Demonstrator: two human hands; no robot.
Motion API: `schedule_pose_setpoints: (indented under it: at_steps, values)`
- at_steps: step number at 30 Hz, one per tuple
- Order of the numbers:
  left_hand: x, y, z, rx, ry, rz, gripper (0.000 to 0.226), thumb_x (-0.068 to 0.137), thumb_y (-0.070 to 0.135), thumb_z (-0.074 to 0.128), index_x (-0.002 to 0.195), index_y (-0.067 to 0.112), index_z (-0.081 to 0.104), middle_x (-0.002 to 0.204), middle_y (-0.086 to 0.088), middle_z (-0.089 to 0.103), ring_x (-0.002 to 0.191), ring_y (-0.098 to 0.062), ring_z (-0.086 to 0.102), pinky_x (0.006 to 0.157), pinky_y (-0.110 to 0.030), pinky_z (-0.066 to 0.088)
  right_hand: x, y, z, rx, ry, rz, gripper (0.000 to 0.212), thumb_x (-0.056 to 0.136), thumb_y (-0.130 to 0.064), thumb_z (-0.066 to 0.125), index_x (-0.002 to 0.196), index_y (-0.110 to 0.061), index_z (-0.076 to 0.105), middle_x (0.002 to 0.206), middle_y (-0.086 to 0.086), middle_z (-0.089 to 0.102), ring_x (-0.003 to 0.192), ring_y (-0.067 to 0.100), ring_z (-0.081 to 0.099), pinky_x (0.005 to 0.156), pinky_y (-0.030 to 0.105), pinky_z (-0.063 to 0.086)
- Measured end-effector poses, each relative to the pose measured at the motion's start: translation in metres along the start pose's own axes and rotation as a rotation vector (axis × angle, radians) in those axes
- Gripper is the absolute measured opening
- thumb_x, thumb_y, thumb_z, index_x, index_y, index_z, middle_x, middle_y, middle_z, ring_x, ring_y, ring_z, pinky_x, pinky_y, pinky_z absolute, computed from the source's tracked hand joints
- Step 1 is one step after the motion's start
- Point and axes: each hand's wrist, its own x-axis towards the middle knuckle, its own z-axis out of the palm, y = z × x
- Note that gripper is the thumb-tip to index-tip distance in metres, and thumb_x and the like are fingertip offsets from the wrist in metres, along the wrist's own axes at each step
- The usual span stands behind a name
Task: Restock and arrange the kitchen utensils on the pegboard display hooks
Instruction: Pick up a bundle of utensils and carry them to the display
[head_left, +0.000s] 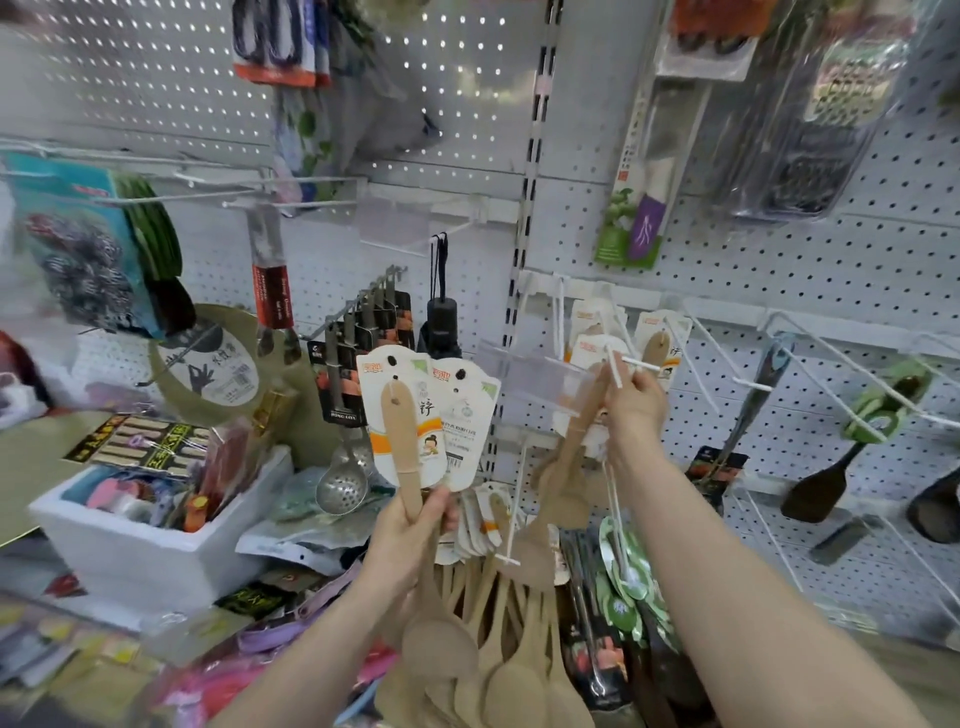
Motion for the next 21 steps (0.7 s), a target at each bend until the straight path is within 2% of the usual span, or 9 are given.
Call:
schedule_pose_setpoints:
  at_steps: [2, 6, 8, 11, 14, 17, 19, 21]
  values:
    - [0.001, 0.002, -0.001, 0.001, 0.002, 0.0, 0.018, 0.097, 0.013, 0.052, 0.085, 0.001, 0.058, 0.067, -0.001, 0.062, 0.061, -0.005, 0.059, 0.06, -0.015, 0.05, 0.01, 0.0, 0.004, 0.007, -0.002, 0.021, 0.019, 0.098, -0.033, 0.056, 0.1, -0.022, 0.071, 0.078, -0.005, 0.062, 0.077, 0.018, 0.055, 0.07, 0.031, 0.042]
    - [0.001, 0.003, -0.006, 0.026, -0.017, 0.006, 0.02, 0.096, 0.015, 0.053, 0.082, 0.002, 0.058, 0.064, 0.003, 0.061, 0.06, -0.006, 0.057, 0.059, -0.015, 0.047, 0.013, 0.001, 0.008, -0.001, 0.011, 0.023, 0.026, 0.096, -0.037, 0.057, 0.113, -0.019, 0.066, 0.096, -0.001, 0.067, 0.09, 0.021, 0.062, 0.082, 0.034, 0.05]
    - [-0.002, 0.004, -0.007, 0.028, -0.038, -0.002, 0.02, 0.097, 0.016, 0.053, 0.082, 0.004, 0.058, 0.066, 0.001, 0.061, 0.061, -0.005, 0.057, 0.059, -0.015, 0.047, 0.004, 0.001, 0.006, 0.004, 0.074, 0.012, 0.027, 0.095, -0.039, 0.059, 0.112, -0.019, 0.056, 0.101, -0.003, 0.062, 0.089, 0.019, 0.059, 0.081, 0.034, 0.048]
    - [-0.01, 0.002, -0.009, 0.021, -0.072, -0.012, 0.02, 0.096, 0.017, 0.054, 0.081, 0.005, 0.058, 0.068, -0.002, 0.062, 0.064, -0.009, 0.058, 0.063, -0.019, 0.049, -0.03, 0.008, -0.001, -0.047, 0.126, -0.017, 0.017, 0.094, -0.027, 0.06, 0.099, -0.019, 0.046, 0.094, -0.002, 0.056, 0.084, 0.02, 0.057, 0.075, 0.033, 0.045]
    - [-0.022, -0.003, -0.011, -0.026, -0.085, -0.058, 0.018, 0.095, 0.018, 0.057, 0.082, 0.007, 0.06, 0.069, -0.003, 0.063, 0.068, -0.014, 0.058, 0.072, -0.03, 0.049, -0.075, 0.021, -0.006, -0.128, 0.05, -0.018, 0.011, 0.094, -0.024, 0.061, 0.096, -0.021, 0.05, 0.089, -0.006, 0.058, 0.088, 0.022, 0.062, 0.082, 0.039, 0.052]
    - [-0.034, -0.009, -0.012, -0.026, -0.09, -0.099, 0.017, 0.094, 0.021, 0.059, 0.082, 0.01, 0.063, 0.07, -0.002, 0.066, 0.072, -0.017, 0.06, 0.08, -0.041, 0.05, -0.115, 0.022, -0.008, -0.119, -0.059, -0.03, 0.004, 0.095, -0.018, 0.057, 0.092, -0.021, 0.056, 0.089, -0.005, 0.062, 0.088, 0.021, 0.061, 0.084, 0.038, 0.05]
    - [-0.042, -0.009, -0.013, -0.029, -0.111, -0.093, 0.019, 0.094, 0.023, 0.06, 0.076, 0.019, 0.066, 0.069, -0.002, 0.066, 0.071, -0.018, 0.06, 0.08, -0.042, 0.049, -0.141, 0.013, -0.009, -0.005, -0.197, 0.007, 0.017, 0.099, -0.024, 0.052, 0.087, -0.017, 0.063, 0.082, -0.001, 0.068, 0.078, 0.018, 0.063, 0.076, 0.034, 0.05]
    - [-0.053, -0.006, -0.011, -0.032, -0.15, -0.081, 0.023, 0.095, 0.022, 0.058, 0.073, 0.02, 0.065, 0.069, -0.003, 0.065, 0.069, -0.017, 0.059, 0.076, -0.037, 0.048, -0.164, 0.001, -0.012, 0.108, -0.329, 0.061, 0.039, 0.101, -0.041, 0.045, 0.093, -0.011, 0.07, 0.083, 0.003, 0.073, 0.075, 0.016, 0.066, 0.07, 0.029, 0.05]
